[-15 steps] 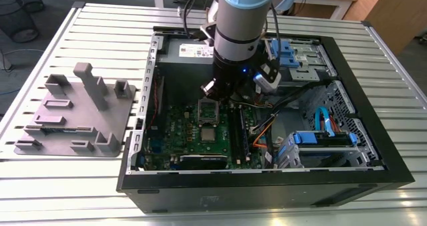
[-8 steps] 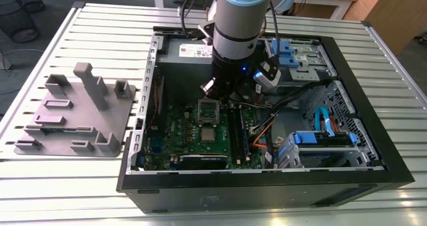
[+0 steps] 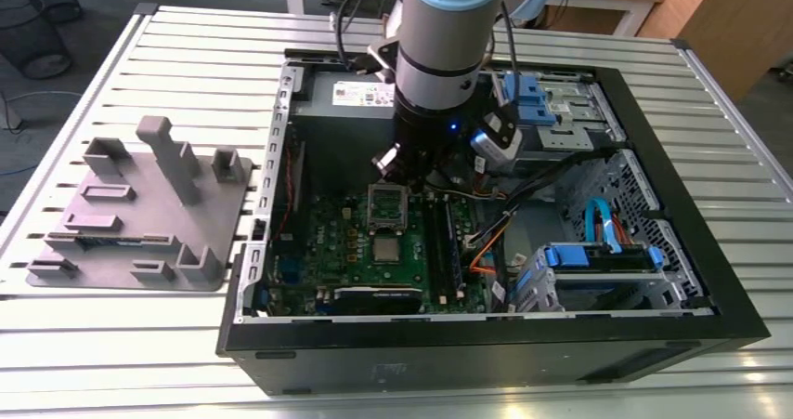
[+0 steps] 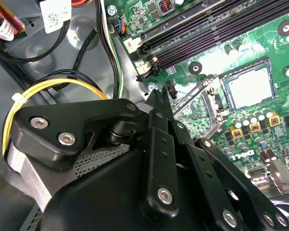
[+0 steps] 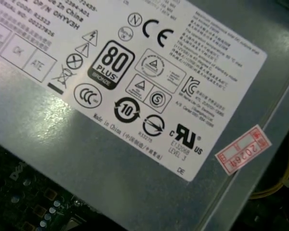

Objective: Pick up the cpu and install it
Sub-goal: 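Close the cpu cover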

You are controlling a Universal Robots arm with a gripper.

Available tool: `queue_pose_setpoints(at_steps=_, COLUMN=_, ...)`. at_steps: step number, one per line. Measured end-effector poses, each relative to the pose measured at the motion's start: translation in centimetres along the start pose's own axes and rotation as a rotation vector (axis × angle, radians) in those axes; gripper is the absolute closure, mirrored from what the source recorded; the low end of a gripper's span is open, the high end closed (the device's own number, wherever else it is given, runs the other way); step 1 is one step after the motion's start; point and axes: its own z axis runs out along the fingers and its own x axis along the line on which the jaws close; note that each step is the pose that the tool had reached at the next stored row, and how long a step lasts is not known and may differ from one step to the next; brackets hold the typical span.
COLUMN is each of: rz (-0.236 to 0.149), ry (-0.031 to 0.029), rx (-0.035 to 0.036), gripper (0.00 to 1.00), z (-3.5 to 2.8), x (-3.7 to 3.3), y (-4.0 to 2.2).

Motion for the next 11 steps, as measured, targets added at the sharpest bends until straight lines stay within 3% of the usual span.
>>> queue_pose_setpoints(at_steps=11, rz=-0.021, ry=0.0007, rx=-0.0013, gripper=0.89, z=-0.39, x=-0.02, y=0.03)
